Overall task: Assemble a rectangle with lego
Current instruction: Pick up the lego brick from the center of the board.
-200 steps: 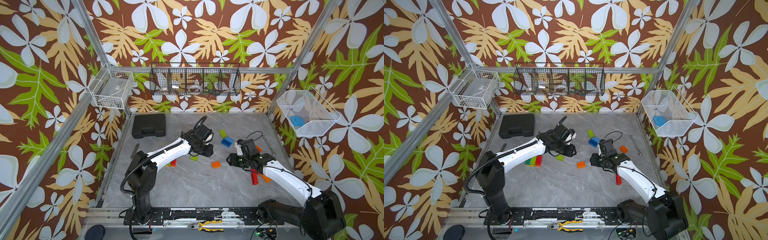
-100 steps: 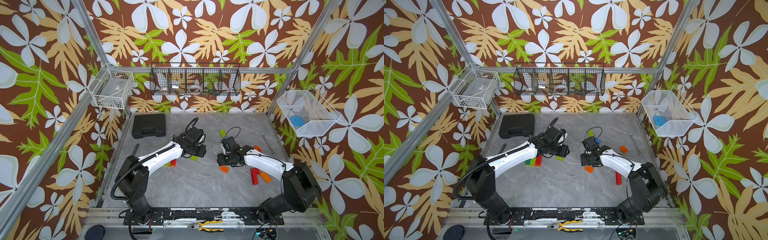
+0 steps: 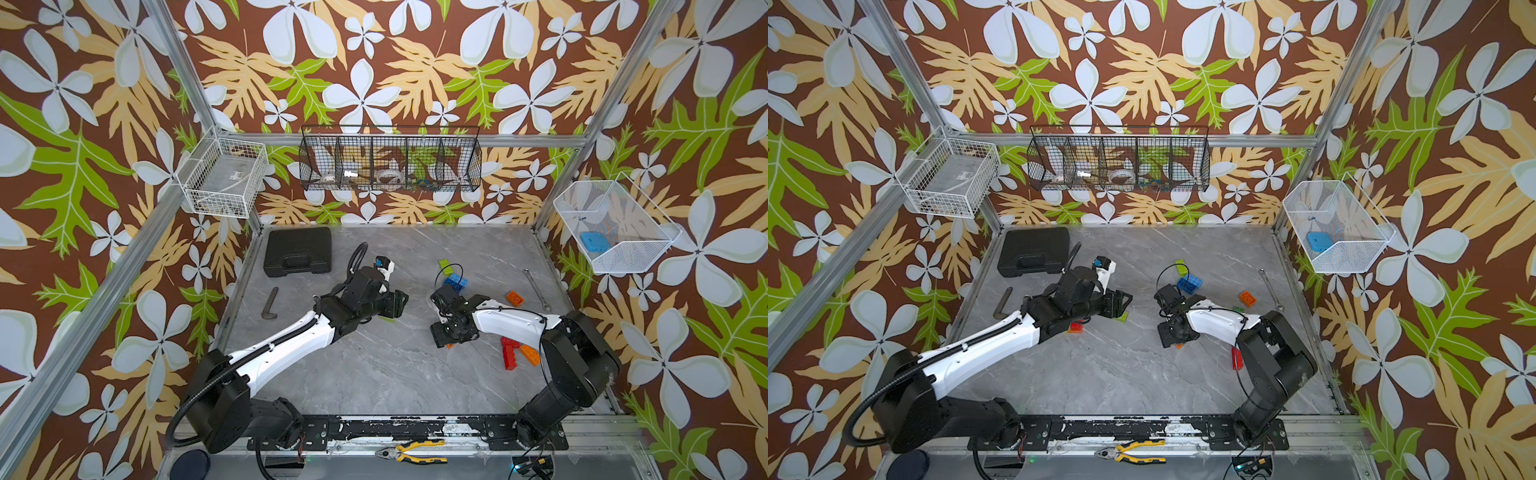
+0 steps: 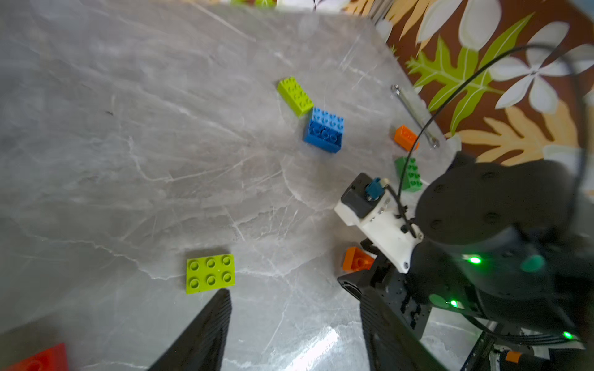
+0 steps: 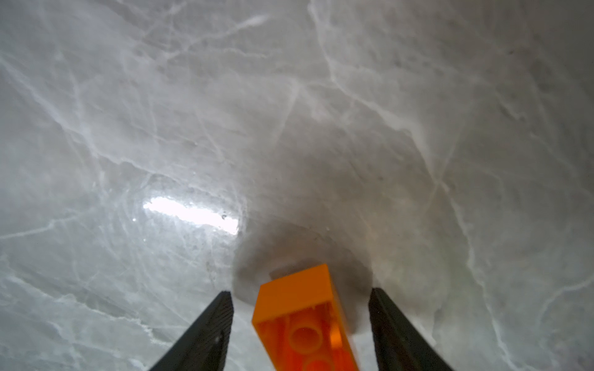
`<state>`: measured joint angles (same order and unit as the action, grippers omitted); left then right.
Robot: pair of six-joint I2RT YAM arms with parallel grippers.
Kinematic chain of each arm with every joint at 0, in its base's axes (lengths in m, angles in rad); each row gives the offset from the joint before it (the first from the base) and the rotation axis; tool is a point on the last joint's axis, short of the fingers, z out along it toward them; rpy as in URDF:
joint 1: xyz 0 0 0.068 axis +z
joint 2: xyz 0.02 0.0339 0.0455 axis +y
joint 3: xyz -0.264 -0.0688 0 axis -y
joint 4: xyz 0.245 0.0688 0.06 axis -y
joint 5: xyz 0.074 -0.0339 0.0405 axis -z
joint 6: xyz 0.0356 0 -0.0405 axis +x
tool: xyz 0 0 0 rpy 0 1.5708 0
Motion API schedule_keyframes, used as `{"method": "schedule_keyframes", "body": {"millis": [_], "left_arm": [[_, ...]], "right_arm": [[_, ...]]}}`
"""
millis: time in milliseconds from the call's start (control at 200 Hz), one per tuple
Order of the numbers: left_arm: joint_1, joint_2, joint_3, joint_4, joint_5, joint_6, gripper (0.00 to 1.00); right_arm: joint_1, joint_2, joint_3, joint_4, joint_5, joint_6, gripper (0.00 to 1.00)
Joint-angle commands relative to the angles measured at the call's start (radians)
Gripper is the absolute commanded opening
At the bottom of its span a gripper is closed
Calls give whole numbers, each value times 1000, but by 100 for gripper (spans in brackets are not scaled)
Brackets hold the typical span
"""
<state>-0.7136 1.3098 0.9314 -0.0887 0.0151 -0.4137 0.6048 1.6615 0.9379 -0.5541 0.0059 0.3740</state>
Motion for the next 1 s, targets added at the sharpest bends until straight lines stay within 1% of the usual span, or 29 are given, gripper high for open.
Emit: {"method": "schedule_keyframes", "body": {"millis": [0,90,120,170,220,265,290,335,365,425,480,516,561,676,766,851,991], "left_arm": [[3,-62,-49,164,-74,-2,73],[6,-108,-69,183,-109,-3,78],[11,-123,-76,186,-127,-15,85],[26,-151,-94,197,-148,-45,90],[49,-186,-132,249,-123,-58,90],[60,-216,-187,335,-71,-53,85],[60,-229,-219,386,-43,-36,84],[54,-240,-280,487,45,-4,81],[30,-243,-316,543,75,25,79],[-70,-246,-372,616,40,137,79],[-168,-233,-418,692,-11,243,81],[-203,-214,-440,736,-31,272,82],[-212,-189,-462,794,-25,265,84],[-213,-140,-530,976,5,231,86],[-213,-116,-544,1042,49,221,85],[-209,-111,-570,1109,58,216,85],[-155,-73,-583,1188,150,181,81]], "right_arm": [[6,9,8,-29,11,-18,53],[6,-1,16,-22,1,-7,38],[6,-11,19,-13,-14,3,33],[5,-34,25,19,-57,31,28],[1,-66,28,69,-138,80,23],[-10,-97,18,136,-244,150,21],[-21,-116,7,191,-315,199,20],[-45,-149,-27,304,-454,309,19],[-62,-169,-51,385,-539,392,18],[-93,-205,-91,510,-659,530,17],[-116,-225,-92,552,-739,596,17],[-127,-231,-84,555,-788,621,17],[-138,-239,-68,554,-843,646,17],[-143,-263,-66,594,-935,718,18],[-143,-277,-70,596,-970,731,18],[-142,-288,-75,610,-1010,740,17],[-143,-303,-69,603,-1057,720,16]]}}
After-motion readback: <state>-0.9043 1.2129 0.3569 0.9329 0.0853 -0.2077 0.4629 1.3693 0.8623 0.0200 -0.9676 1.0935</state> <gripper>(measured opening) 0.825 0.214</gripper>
